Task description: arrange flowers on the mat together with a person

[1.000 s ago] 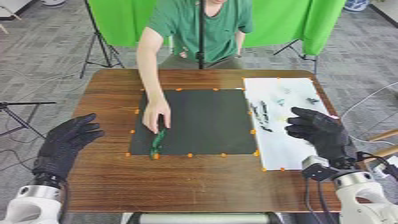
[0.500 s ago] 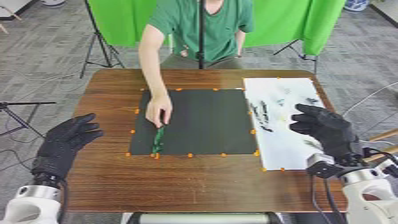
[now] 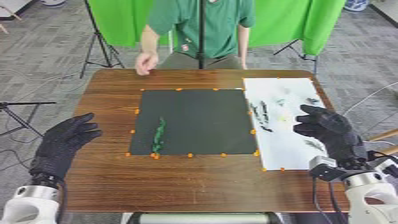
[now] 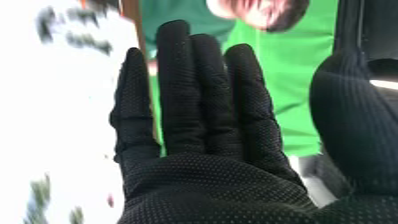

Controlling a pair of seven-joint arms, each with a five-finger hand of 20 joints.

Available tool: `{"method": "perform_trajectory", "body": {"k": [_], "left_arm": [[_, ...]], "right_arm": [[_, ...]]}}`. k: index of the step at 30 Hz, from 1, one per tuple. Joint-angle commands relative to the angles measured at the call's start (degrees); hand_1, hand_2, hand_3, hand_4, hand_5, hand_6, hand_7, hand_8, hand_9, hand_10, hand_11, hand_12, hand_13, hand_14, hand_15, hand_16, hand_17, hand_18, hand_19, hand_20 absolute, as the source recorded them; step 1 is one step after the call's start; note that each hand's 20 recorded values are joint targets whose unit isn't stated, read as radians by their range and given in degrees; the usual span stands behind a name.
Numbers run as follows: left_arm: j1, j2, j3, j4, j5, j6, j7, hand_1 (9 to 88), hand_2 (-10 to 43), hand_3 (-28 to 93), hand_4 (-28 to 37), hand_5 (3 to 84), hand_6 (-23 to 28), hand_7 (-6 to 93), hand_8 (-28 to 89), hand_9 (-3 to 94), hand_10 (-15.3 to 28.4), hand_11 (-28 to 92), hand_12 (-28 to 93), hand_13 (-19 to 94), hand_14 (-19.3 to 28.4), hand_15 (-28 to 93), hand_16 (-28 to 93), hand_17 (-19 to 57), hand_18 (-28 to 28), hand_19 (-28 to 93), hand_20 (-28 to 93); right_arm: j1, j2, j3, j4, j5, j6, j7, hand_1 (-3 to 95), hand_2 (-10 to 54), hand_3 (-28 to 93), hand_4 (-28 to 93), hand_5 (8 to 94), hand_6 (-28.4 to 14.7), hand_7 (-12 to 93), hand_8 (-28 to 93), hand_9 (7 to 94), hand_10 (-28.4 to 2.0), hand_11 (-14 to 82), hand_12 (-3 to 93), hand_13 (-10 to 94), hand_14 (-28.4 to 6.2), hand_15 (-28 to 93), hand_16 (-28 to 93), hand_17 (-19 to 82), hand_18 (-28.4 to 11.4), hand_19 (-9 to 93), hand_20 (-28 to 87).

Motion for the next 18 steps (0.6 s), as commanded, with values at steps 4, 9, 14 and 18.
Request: {"method": "perform_trajectory", "body": {"k": [4, 9, 14, 18], "left_arm": [[2.09, 0.27, -0.21, -0.43, -0.88, 1.45, 1.3, 30.9, 7.9, 69, -20.6, 48.3, 6.1, 22.9, -9, 43.7, 16.8, 35, 18, 40, 19.2, 50, -1, -0.3, 24.1, 60, 6], [2.61, 0.11, -0.09, -0.67, -0.92, 1.58, 1.61, 30.9, 7.9, 69, -20.7, 48.3, 6.1, 23.0, -9, 43.7, 16.7, 35, 18, 40, 19.2, 50, -1, -0.3, 24.1, 60, 6], [2.37, 0.11, 0.15, -0.65, -0.84, 1.59, 1.65, 30.9, 7.9, 69, -20.7, 48.2, 6.0, 23.1, -9, 43.6, 16.7, 35, 18, 40, 19.2, 50, -1, -0.3, 24.1, 60, 6], [2.47, 0.11, 0.03, -0.71, -0.78, 1.64, 1.62, 30.9, 7.8, 69, -20.8, 48.2, 6.0, 23.1, -9, 43.6, 16.7, 35, 18, 40, 19.2, 50, -1, -0.3, 24.1, 60, 6]], "right_arm": [[-6.4, 11.58, 5.55, -3.29, -57.26, 19.72, 22.88, 41.9, -9.5, 60, -28, 43.6, -1.1, 41, -16, 52.5, -11.4, 36.5, 28.1, 52, -8.7, 47, 21, 21, -18.1, 61, 33], [-8.07, 14.77, 6.26, -3.72, -67.82, 14.15, 35.01, 42.0, -9.5, 51, -28, 43.3, -1.5, 41, -16, 50.8, -10.9, 38.5, 29.6, 51, -8.0, 47, 22, 19, -19.0, 60, 34], [-7.05, 15.91, 6.29, -2.84, -69.0, 4.78, 40.96, 27.8, -9.5, 59, -28, 36.4, -6.2, 33, -12, 39.9, -14.6, 35.2, 32.0, 39, -11.1, 46, 22, 14, -20.6, 57, 34], [-5.99, 16.42, 5.23, -2.33, -70.05, 0.79, 45.53, 24.3, -9.5, 62, -28, 33.9, -7.9, 30, -10, 36.9, -15.5, 32.7, 32.6, 36, -11.7, 45, 21, 14, -20.8, 56, 34]]}}
